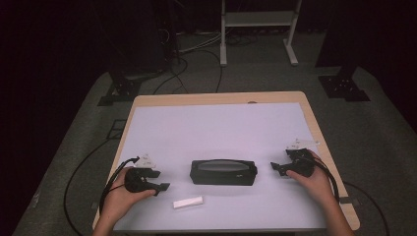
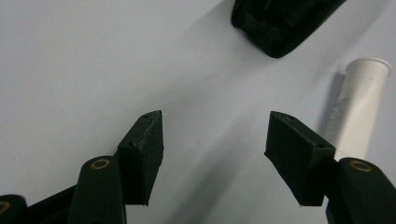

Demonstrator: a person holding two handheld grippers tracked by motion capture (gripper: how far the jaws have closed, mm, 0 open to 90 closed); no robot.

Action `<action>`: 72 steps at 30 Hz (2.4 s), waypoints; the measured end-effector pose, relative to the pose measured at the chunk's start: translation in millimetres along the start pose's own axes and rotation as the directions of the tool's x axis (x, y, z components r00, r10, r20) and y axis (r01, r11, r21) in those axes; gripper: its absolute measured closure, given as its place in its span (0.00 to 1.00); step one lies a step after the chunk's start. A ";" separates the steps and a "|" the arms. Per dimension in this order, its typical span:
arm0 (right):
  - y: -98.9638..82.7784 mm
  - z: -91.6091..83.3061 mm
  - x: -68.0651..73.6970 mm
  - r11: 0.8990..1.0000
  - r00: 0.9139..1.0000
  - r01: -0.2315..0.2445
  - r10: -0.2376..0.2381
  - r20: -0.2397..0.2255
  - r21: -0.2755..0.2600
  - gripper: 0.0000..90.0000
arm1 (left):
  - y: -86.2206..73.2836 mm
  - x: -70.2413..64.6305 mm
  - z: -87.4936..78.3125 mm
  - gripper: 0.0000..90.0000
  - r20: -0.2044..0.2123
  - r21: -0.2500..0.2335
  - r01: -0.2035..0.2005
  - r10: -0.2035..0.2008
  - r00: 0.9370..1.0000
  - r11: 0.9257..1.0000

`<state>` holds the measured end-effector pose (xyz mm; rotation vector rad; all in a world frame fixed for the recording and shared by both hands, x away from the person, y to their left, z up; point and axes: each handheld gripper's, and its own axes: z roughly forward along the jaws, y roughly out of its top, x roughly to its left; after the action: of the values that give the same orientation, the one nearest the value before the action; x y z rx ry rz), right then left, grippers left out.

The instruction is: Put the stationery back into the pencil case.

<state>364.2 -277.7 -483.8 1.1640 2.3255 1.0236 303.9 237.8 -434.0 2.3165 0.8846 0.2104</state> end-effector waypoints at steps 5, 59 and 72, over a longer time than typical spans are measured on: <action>0.0 0.0 0.0 1.000 1.000 0.000 0.000 0.000 0.000 0.14 | 5.1 -4.9 -1.5 0.41 0.014 0.023 -0.016 0.015 1.000 1.000; 0.1 0.2 -0.5 1.000 1.000 0.001 -0.001 -0.001 0.001 0.14 | 36.9 -72.8 32.1 0.51 0.194 0.143 -0.263 0.234 0.953 0.954; 0.1 0.2 -0.6 1.000 1.000 0.000 0.000 -0.002 0.002 0.14 | 36.1 -79.5 43.6 0.57 0.204 0.178 -0.291 0.254 0.946 0.940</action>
<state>364.7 -278.1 -483.9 1.1637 2.3283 1.0227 278.6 143.8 -439.8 2.6019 0.5127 0.0265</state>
